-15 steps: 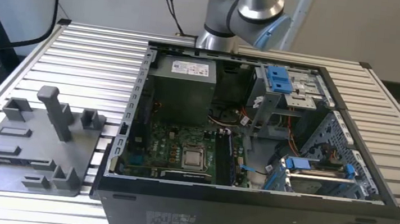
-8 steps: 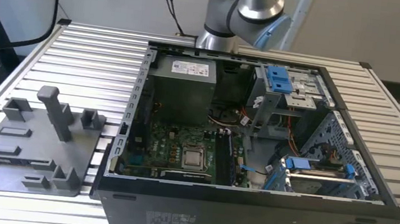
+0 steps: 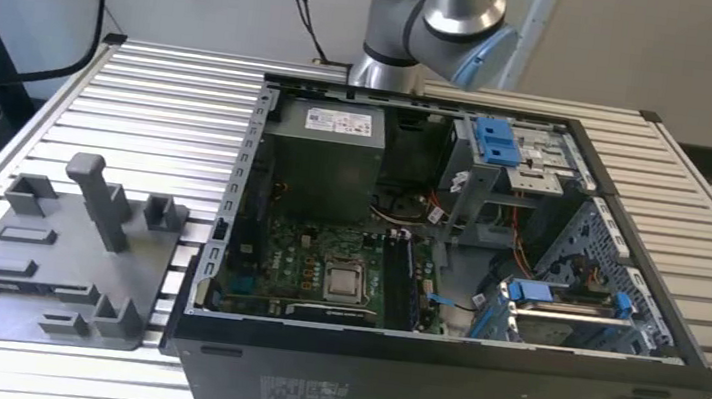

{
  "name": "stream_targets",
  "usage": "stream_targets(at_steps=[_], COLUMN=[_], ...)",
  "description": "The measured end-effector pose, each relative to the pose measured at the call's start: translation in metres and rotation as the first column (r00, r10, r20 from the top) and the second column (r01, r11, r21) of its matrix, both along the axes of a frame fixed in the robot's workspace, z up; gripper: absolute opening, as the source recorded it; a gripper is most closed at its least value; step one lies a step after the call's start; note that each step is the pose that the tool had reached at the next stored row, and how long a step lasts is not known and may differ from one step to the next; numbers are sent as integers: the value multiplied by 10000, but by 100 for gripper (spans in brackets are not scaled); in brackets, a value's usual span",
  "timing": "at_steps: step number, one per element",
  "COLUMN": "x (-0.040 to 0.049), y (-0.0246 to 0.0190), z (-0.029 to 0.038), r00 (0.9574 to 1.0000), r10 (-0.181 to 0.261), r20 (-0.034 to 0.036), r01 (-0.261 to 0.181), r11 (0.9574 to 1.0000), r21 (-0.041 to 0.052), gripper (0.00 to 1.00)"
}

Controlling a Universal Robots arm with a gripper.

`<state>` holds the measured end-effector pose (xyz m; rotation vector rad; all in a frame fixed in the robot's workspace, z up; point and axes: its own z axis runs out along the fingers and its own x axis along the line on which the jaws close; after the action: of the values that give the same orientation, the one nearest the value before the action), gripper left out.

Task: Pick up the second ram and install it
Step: 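Pick up the second ram and move it above second insertion slot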

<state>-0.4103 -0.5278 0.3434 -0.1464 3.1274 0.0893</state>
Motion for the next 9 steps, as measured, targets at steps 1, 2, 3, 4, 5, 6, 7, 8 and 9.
stream_targets(at_steps=[1,2,3,4,5,6,7,8,9], x=[0,0,0,0,0,0,0,0,0], y=[0,0,0,0,0,0,0,0,0], z=[0,0,0,0,0,0,1,1,1], r00=[9999,9997,9993,9988,9981,9971,9960,9947,9933], r10=[120,245,372,499,623,755,894,1027,1157], r20=[0,-1,-1,0,0,0,1,3,3], r01=[-120,-245,-372,-499,-623,-755,-894,-1027,-1157], r11=[9999,9997,9993,9988,9981,9971,9960,9947,9933], r21=[0,0,0,-1,-1,-1,-1,-1,-1], gripper=[11,11,11,11,11,11,11,11,11])
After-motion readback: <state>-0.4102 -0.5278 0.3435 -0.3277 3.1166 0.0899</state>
